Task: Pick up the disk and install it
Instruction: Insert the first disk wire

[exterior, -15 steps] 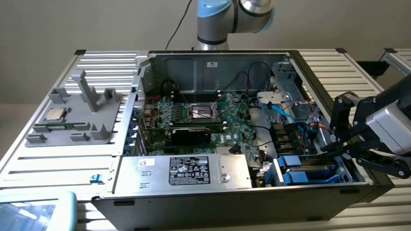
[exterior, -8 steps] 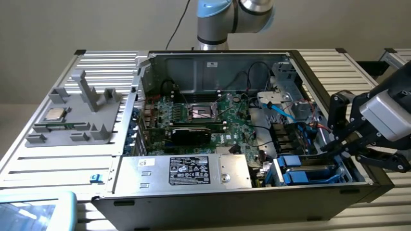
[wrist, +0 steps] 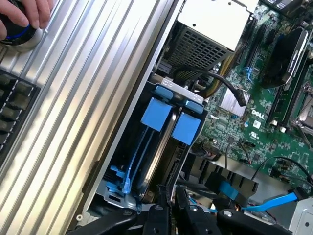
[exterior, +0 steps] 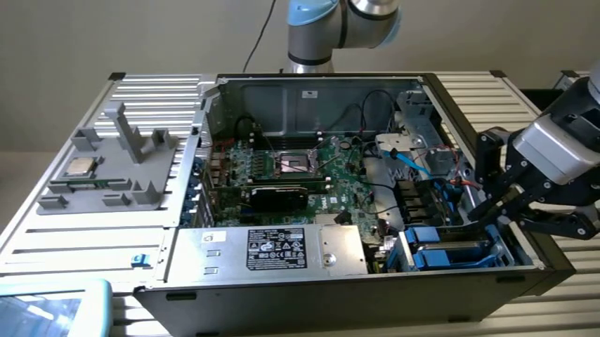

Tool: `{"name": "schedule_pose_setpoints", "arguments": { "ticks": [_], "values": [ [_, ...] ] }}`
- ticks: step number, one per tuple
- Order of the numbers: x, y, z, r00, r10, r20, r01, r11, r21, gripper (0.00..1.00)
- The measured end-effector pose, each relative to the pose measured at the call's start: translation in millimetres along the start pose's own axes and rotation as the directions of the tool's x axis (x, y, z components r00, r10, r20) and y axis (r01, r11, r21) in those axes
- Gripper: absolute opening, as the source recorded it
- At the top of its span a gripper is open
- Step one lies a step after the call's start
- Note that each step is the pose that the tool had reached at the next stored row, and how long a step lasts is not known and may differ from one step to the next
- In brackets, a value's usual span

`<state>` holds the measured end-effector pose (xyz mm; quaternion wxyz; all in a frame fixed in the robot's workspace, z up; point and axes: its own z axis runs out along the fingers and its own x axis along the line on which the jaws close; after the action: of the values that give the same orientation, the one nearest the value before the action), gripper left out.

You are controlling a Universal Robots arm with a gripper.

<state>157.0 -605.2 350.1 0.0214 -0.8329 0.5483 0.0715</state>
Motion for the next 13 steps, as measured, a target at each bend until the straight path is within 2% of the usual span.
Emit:
{"name": "schedule_pose_setpoints", "arguments": {
  "ticks": [4,7,10,12,13],
  "values": [
    [-6.1,-0.5,-0.1,0.9993,0.002,-0.0375,-0.002,1.0,-0.0019,0.16],
    [-9.8,0.7,-0.5,0.998,0.003,-0.0624,-0.003,1.0,-0.0038,0.16],
    [-12.8,4.1,-1.5,0.9967,0.004,-0.0806,-0.005,1.0,-0.0084,0.16],
    [-14.7,6.9,-1.9,0.9961,0.005,-0.0881,-0.006,0.9999,-0.0104,0.16],
    [-15.5,8.5,-1.9,0.996,0.005,-0.0896,-0.006,0.9999,-0.0107,0.16]
  ]
}}
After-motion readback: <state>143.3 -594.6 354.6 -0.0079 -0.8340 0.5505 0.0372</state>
